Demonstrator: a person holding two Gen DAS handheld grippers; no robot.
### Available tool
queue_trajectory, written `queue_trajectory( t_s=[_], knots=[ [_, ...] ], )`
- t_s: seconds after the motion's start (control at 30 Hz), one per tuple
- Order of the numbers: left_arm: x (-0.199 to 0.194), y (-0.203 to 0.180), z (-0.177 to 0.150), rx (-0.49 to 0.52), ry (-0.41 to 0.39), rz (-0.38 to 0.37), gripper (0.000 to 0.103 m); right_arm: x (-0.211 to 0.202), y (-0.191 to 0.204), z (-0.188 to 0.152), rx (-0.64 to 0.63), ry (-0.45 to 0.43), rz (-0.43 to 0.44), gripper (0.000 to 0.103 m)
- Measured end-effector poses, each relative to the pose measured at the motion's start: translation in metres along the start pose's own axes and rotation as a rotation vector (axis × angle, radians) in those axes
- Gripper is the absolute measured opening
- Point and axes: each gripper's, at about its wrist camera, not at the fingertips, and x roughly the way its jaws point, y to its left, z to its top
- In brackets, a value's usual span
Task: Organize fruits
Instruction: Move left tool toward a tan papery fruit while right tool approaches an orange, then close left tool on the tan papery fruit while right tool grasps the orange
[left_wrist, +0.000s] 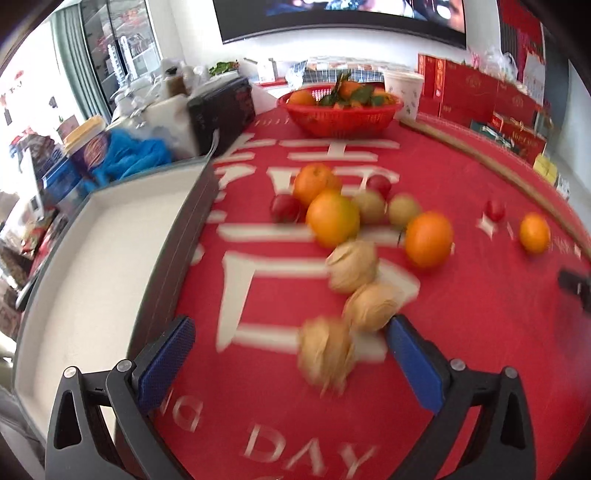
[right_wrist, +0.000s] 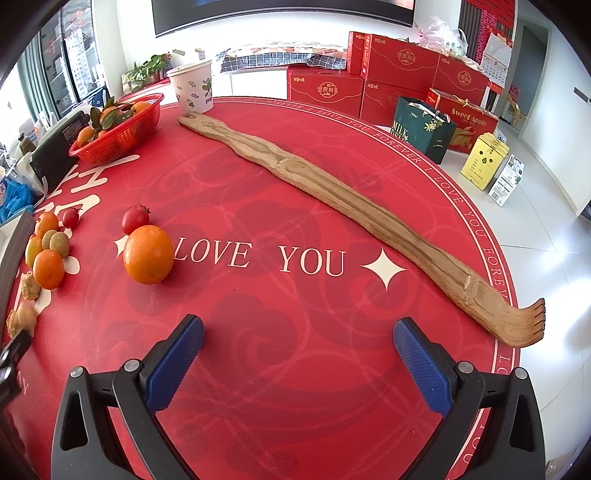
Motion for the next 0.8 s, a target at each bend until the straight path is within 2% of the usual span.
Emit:
queue_trajectory(
  t_s=[0.17,0.33,0.8],
  knots=[
    [-0.003,-0.001,-0.005,0.021,0.018,-0.013,0.103,0.0,0.0,0.001,-0.001,0.001,0.0,0.103],
    [0.002,0.011,-0.007,-0.071,0.051,-0.072,0.103,0.001,0.005,0.002,-0.005,0.007,0.003,0.103],
    [0.003,0.007,-0.006,-0.089,0.052,-0.084,0.102,0.006,0.038,0.008,-0.062,0.017,0.041,0.103]
  ],
)
